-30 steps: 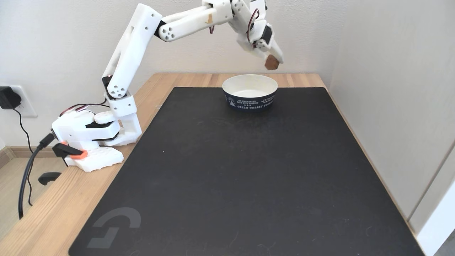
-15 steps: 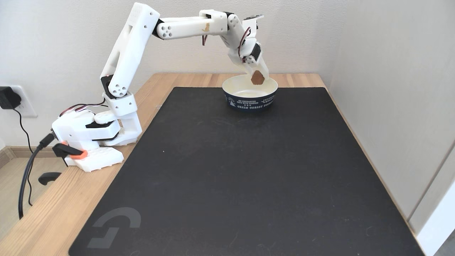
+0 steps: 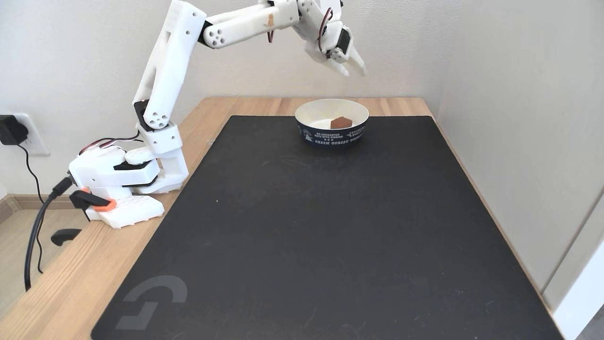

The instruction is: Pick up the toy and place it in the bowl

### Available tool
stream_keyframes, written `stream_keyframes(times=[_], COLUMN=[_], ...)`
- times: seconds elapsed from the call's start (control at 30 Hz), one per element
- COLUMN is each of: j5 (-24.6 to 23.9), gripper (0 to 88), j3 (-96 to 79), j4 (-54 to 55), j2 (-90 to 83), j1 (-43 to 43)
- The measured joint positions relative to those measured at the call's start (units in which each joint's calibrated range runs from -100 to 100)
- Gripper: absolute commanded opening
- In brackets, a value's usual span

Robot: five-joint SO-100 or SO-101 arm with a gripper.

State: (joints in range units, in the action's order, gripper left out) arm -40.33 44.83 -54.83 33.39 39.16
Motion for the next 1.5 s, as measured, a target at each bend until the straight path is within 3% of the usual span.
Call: stream_keyframes(times=[0.17,0.37,0.5,0.57,0.73,0.87,1.1,1.37,1.5], j5=[5.5,15.5,22.0,23.9,25.9,30.5,33.6,39.7,40.5], gripper=[5.7,5.7,5.7,5.7,5.7,5.7,5.7,5.7,5.1], j3=[-1.5,-23.3,-46.2,-66.1,-105.0,-125.6,-143.2,-143.9,-143.9], j4=[-5.4,-6.1,-0.3,9.5,25.5,27.5,23.6,7.6,3.3], j2=[-12.4,-30.8,-48.0,-62.0,-87.9,-105.5,-121.3,-129.6,-131.5], j1=[-6.8,-17.6,-25.1,-31.3,-41.1,-45.5,-45.2,-43.6,-43.9])
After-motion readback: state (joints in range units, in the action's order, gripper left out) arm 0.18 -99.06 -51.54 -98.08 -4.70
